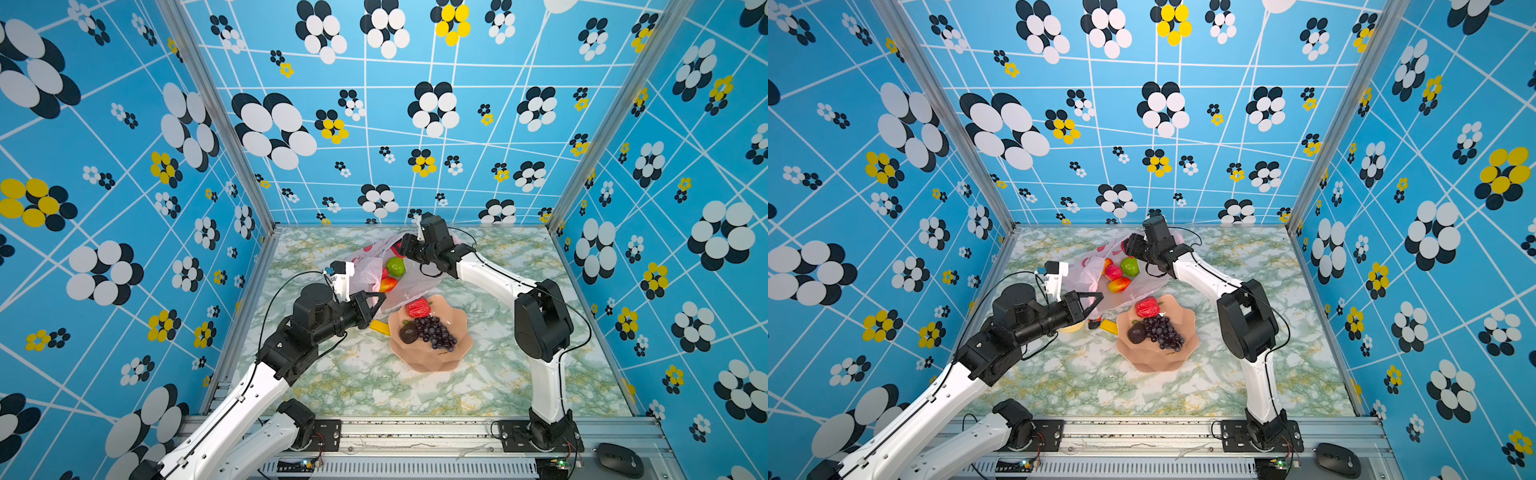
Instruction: Place the fruits into the plastic bag
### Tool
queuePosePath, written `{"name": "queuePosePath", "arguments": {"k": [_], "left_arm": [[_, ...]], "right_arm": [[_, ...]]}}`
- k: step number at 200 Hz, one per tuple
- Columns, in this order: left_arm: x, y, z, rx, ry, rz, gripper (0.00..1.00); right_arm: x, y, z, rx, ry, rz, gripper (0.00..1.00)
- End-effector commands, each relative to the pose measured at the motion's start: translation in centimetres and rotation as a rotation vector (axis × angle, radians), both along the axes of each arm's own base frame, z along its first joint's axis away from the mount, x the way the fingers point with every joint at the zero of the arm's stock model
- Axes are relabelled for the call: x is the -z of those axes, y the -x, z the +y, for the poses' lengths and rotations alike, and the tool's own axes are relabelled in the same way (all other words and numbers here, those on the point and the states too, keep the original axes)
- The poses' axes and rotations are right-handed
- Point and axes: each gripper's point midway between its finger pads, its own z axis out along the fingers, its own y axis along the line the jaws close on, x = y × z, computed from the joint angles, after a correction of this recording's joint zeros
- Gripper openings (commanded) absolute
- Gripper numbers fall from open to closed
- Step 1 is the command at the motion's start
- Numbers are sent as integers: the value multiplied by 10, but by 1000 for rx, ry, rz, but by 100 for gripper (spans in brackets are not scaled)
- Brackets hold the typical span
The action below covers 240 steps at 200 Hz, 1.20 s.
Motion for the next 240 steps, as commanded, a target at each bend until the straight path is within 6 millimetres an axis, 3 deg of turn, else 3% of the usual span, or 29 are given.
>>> {"name": "queuePosePath", "arguments": {"k": [1,55,81,110,141,162,195,205,208,214,240], "left_arm": [[2,2,2,-3,-13,-11,0],[16,9,13,-29,-38,7,0],[21,11,15,-40,-23,20,0],[21,9,13,-39,-12,22,0],[17,5,10,-32,-8,16,0],[15,4,7,-26,-3,14,0],[13,5,8,-25,-1,11,0],[14,6,9,-27,-6,10,0],[13,6,10,-28,-6,8,0],[14,6,11,-32,-9,8,0],[14,8,13,-36,-12,2,0]], "right_arm": [[6,-5,-8,16,-1,25,60],[14,-22,-44,91,-22,49,60],[12,-22,-49,93,-14,52,60],[5,-11,-32,39,-31,66,59],[-9,13,8,-84,18,44,59],[0,22,25,-135,55,61,60],[25,22,34,-144,44,123,60],[24,22,36,-145,30,131,60],[40,22,37,-146,41,156,60],[45,22,39,-147,39,166,60],[54,22,44,-154,32,188,60]]}}
